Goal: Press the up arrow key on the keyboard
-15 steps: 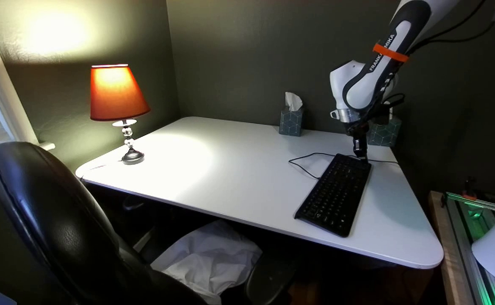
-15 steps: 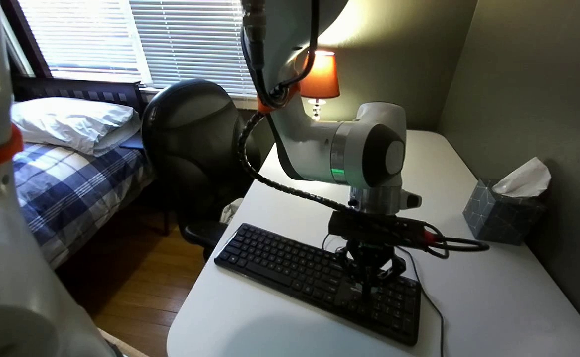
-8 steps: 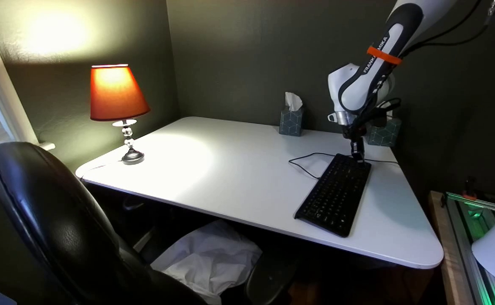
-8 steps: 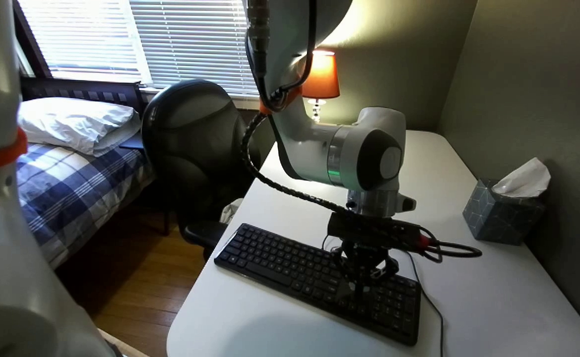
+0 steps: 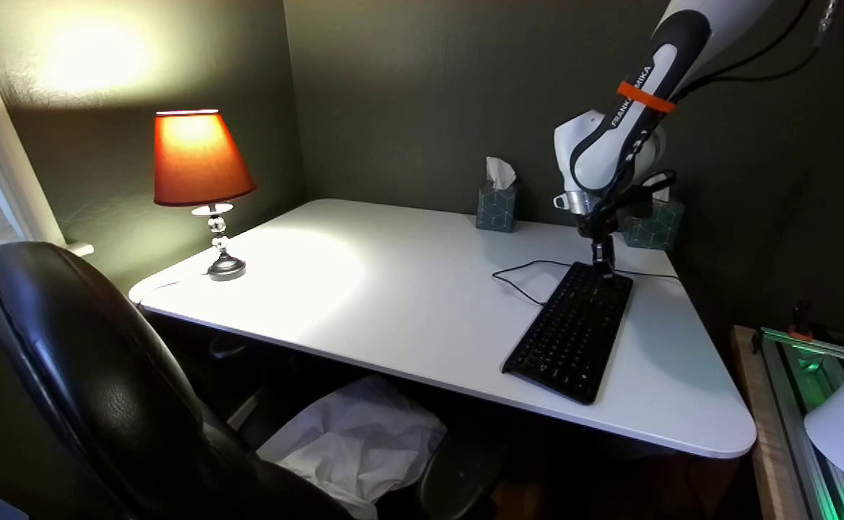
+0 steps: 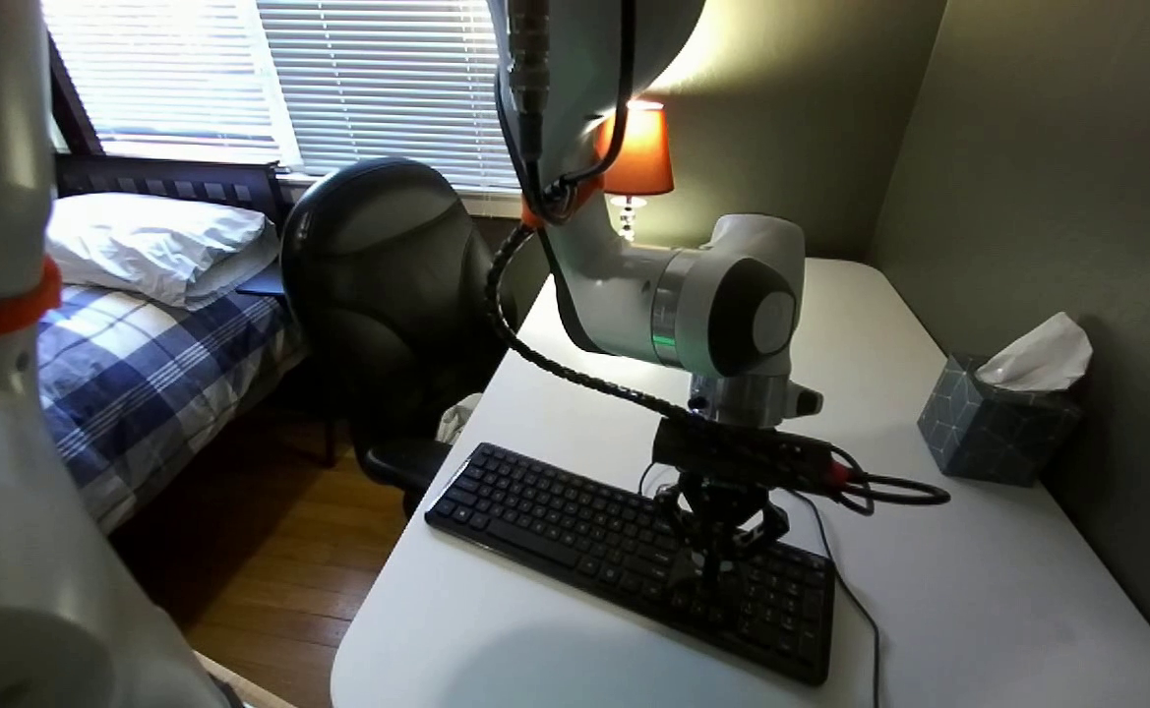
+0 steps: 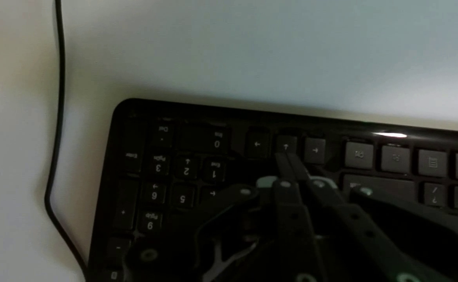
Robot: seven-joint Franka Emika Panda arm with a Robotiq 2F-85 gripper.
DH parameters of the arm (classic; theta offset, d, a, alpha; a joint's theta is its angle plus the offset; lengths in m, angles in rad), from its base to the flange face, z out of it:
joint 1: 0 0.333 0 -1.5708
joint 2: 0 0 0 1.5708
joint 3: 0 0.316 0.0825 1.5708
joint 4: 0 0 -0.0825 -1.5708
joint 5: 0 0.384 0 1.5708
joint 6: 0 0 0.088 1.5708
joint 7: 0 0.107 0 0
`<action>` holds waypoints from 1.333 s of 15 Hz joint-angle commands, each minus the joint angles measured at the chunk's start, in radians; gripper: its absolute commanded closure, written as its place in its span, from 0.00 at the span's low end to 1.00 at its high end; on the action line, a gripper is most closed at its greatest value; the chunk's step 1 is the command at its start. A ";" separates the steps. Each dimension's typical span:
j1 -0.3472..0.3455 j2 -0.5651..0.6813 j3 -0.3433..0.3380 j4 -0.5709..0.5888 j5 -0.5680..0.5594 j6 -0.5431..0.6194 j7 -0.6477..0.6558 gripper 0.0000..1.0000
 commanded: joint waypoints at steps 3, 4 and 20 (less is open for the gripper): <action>-0.010 0.038 0.017 0.032 0.017 -0.016 -0.017 1.00; -0.010 0.042 0.018 0.033 0.016 -0.016 -0.016 1.00; -0.005 0.083 0.035 0.056 0.024 -0.018 -0.002 1.00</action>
